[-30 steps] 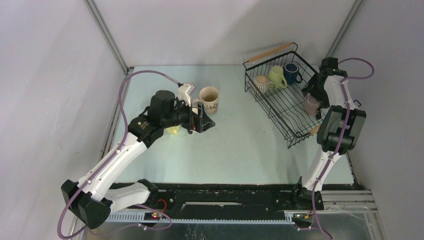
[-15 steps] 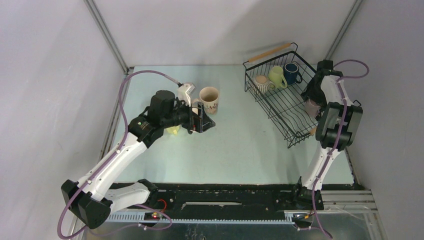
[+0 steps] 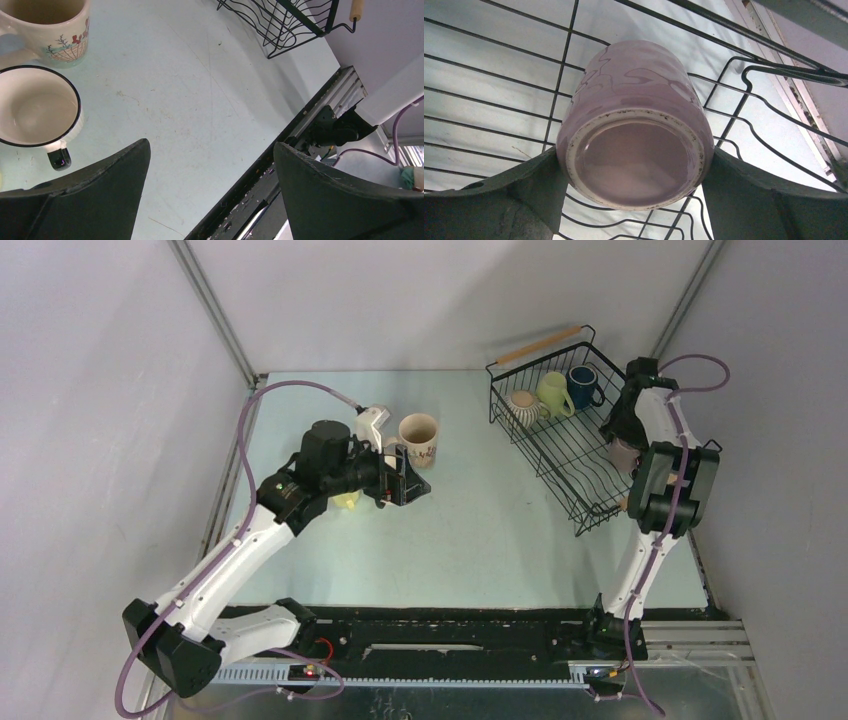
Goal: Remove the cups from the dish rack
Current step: Unload the cup from the dish rack.
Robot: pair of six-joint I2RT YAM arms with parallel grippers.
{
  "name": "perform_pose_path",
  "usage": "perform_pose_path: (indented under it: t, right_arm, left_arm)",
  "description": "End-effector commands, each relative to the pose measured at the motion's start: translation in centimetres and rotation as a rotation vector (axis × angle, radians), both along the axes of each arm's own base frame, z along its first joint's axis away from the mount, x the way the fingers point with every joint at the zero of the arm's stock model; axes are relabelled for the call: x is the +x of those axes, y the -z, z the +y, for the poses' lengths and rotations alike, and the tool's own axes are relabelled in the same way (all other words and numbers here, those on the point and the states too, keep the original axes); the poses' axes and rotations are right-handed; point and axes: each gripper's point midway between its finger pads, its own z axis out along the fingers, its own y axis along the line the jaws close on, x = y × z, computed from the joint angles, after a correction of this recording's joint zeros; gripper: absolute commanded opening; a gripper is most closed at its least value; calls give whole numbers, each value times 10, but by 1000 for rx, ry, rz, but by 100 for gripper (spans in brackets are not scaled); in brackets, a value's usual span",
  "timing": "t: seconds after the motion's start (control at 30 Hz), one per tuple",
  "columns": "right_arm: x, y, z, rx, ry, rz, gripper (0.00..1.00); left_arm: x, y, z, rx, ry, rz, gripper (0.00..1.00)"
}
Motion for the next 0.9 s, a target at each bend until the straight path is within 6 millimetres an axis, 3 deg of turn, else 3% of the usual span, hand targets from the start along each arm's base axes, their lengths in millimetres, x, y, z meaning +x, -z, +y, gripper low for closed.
perform_pose_path:
  t: [0.0,0.13,0.33,0.57,0.87]
  right_arm:
    - [6,-35,-4,-67,-11,-49,41]
    - [6,-56,-1,-78,-14,-81,27]
    - [6,-76,0,-86,-19,-100,19]
    - [5,-99,7,-75,-34,-131,17]
    - [4,-143,34,-35,-106,-203,16]
  left_arm:
    - [-2,2,-6,-16,30,-6,100]
    - [-2,3,-6,-15,32,-3,100]
    - [-2,4,-6,-14,30,-2,100]
    - [-1,4,-6,-12,29,-4,100]
    - [0,4,-5,-6,21,-8,100]
